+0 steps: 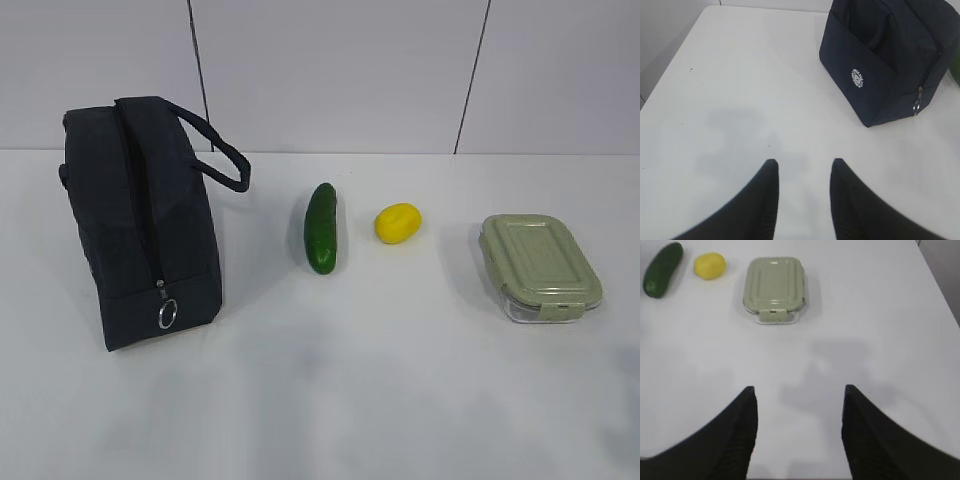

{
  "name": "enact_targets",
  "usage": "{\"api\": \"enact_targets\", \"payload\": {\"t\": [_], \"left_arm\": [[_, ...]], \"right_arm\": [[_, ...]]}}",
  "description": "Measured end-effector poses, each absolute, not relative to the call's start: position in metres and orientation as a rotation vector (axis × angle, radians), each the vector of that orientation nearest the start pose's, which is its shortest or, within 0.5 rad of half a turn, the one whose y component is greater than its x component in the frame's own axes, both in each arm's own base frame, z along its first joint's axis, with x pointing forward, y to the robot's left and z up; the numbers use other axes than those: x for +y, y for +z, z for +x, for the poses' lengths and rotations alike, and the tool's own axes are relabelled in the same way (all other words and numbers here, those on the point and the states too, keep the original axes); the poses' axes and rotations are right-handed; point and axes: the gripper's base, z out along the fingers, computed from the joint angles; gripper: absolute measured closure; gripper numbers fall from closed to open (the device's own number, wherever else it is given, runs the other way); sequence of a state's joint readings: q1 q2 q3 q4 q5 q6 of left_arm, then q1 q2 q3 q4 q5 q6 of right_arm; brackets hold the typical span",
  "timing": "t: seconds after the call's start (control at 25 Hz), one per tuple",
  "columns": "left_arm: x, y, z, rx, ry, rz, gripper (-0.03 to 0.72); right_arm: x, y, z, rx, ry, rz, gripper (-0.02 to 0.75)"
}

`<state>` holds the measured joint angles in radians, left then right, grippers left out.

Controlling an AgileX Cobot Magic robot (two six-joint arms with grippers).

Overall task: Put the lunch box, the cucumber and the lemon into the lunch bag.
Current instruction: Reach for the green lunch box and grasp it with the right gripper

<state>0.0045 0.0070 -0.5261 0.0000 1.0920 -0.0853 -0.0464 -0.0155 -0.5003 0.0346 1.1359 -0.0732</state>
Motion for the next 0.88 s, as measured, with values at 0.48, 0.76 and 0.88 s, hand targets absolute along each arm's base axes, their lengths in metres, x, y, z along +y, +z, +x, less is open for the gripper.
{"api": "enact_targets", "payload": {"t": [0.48, 0.76, 0.88], "left_arm": [[0.000, 0.282, -0.008, 2.056, -0.050, -0.092, 0.448], [0.000, 0.282, -0.008, 2.056, -0.050, -0.092, 0.448], [0.000, 0.282, -0.008, 2.056, -0.050, -0.092, 0.448]], "right_arm": [[0.011, 0.313, 0.024, 1.895, 0.200, 0.107, 0.303], [0.016, 0.342, 0.083, 1.952, 0.384, 0.208, 0.303], [0.017, 0.348, 0.113, 2.018, 0.448, 0.255, 0.303]]}}
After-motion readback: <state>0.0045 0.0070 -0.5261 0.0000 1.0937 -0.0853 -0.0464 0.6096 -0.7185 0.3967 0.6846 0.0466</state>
